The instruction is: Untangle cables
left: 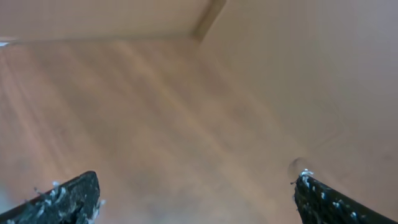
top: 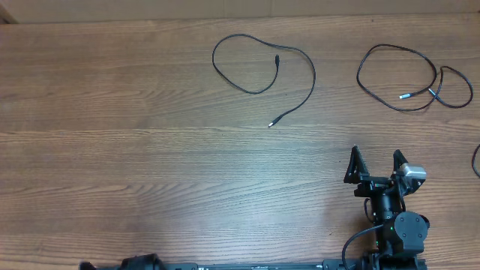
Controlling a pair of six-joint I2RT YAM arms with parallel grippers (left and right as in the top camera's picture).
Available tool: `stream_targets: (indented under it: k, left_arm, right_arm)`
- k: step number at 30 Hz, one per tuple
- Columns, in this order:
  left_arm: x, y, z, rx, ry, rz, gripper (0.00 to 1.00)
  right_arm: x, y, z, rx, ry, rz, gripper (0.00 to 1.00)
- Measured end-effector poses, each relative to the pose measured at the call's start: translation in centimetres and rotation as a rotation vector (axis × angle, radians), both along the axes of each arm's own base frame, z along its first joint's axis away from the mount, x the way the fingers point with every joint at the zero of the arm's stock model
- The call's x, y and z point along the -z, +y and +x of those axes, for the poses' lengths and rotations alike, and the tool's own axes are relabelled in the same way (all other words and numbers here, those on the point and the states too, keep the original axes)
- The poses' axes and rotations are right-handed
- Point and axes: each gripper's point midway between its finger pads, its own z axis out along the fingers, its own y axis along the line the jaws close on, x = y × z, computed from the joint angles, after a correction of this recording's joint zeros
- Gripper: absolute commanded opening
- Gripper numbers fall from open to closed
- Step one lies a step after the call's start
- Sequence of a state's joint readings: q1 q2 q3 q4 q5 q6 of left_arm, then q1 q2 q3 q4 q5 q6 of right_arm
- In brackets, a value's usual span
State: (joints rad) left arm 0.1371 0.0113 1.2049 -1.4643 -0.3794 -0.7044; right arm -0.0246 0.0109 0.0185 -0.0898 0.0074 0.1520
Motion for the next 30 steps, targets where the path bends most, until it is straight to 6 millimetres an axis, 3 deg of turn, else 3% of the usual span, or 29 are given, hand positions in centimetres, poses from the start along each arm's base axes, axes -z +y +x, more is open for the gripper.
stream_targets:
  k: [5,11,16,17,21,22,30]
  left_arm:
    - [-1.9,-0.1,4.0,0.034,-0.122,-0.004,1.00]
    - [-2.3,-1.3,11.8,0.188,-0.211,0.100,0.99]
    - [-0.1,-3.1,17.4,0.352,-0.229,0.262,0.99]
    - [1.2,-3.5,18.4,0.384,-0.213,0.286,1.00]
    - [4.7,-4.1,20.9,0.447,-0.190,0.349,1.00]
    - [6.3,-4.2,21.7,0.462,-0.174,0.358,1.00]
    - [8.3,-4.4,23.0,0.480,-0.206,0.400,1.00]
  right_arm:
    - [0.0,0.0,0.0,0.000,0.000,0.000,1.00]
    - [0.0,0.0,0.0,0.000,0.000,-0.001,1.00]
    - [0.0,0.0,0.0,0.000,0.000,-0.001,1.00]
    - [0.0,0.0,0.0,0.000,0.000,-0.001,1.00]
    - [0.0,0.0,0.0,0.000,0.000,-0.002,1.00]
    - [0.0,0.0,0.0,0.000,-0.001,-0.003,1.00]
    - [0.0,0.0,0.0,0.000,0.000,-0.003,1.00]
